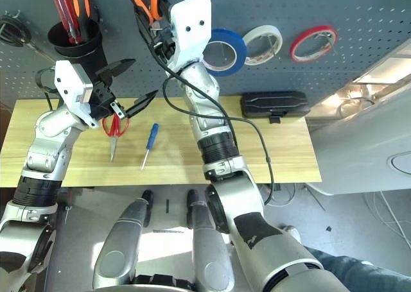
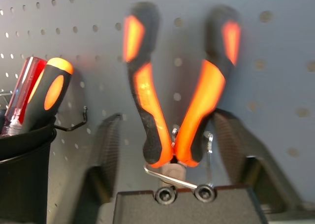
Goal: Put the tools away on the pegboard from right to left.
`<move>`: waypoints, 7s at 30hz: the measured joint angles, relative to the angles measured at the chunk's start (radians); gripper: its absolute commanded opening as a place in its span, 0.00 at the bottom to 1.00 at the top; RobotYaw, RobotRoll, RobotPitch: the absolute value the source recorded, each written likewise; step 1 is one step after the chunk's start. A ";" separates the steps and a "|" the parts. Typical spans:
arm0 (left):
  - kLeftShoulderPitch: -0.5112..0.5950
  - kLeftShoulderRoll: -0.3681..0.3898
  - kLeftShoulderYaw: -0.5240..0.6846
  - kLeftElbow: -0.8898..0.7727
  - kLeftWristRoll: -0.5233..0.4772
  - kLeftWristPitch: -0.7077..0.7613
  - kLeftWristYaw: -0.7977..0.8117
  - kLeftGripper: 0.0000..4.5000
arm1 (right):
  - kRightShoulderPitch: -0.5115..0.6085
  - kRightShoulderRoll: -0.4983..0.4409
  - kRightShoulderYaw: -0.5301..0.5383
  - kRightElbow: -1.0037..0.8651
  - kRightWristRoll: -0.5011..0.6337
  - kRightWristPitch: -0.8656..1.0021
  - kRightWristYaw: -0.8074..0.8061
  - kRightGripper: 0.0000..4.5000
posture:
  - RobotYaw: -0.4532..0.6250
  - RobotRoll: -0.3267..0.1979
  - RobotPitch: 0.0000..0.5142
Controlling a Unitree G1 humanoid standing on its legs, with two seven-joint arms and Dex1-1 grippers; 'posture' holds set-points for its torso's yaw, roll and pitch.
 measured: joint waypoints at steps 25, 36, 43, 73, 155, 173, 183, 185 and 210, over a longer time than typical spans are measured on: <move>0.002 0.022 -0.101 0.135 0.113 -0.029 -0.029 1.00 | 0.597 -0.357 -0.033 -0.738 0.199 0.620 0.169 0.99 | 0.54 0.62 0.80; -0.055 -0.046 -0.232 0.398 0.286 0.042 0.011 1.00 | 0.747 -0.353 0.011 -0.640 0.238 0.826 0.195 0.99 | 0.52 0.62 0.80; -0.117 -0.103 -0.252 0.581 0.381 0.115 0.133 1.00 | 0.678 -0.323 0.087 -0.601 0.208 0.852 0.182 0.99 | 0.53 0.62 0.82; -0.102 -0.248 -0.120 0.557 0.279 0.244 0.247 0.13 | 0.611 -0.454 0.114 -0.524 0.120 0.798 0.281 1.00 | 0.50 0.62 0.80; -0.201 -0.110 -0.122 -0.239 0.108 0.074 0.291 1.00 | 0.439 -0.362 0.087 -0.264 0.141 0.555 0.384 1.00 | 0.55 0.62 0.75; 0.063 -0.118 -0.349 0.004 0.247 0.508 0.214 1.00 | 0.519 -0.432 0.121 -0.271 0.058 0.867 0.319 1.00 | 0.54 0.62 0.77; 0.052 -0.103 -0.143 0.226 0.293 0.544 0.446 1.00 | 0.443 -0.345 0.121 -0.321 0.079 1.005 0.287 1.00 | 0.54 0.62 0.77; 0.033 -0.082 -0.110 0.287 0.311 0.520 0.497 1.00 | 0.428 -0.318 0.124 -0.323 0.080 1.017 0.277 1.00 | 0.54 0.62 0.77; -0.245 -0.070 0.010 0.980 0.341 0.177 0.708 1.00 | 0.356 -0.086 0.157 -0.271 0.078 0.995 0.139 1.00 | 0.51 0.62 0.84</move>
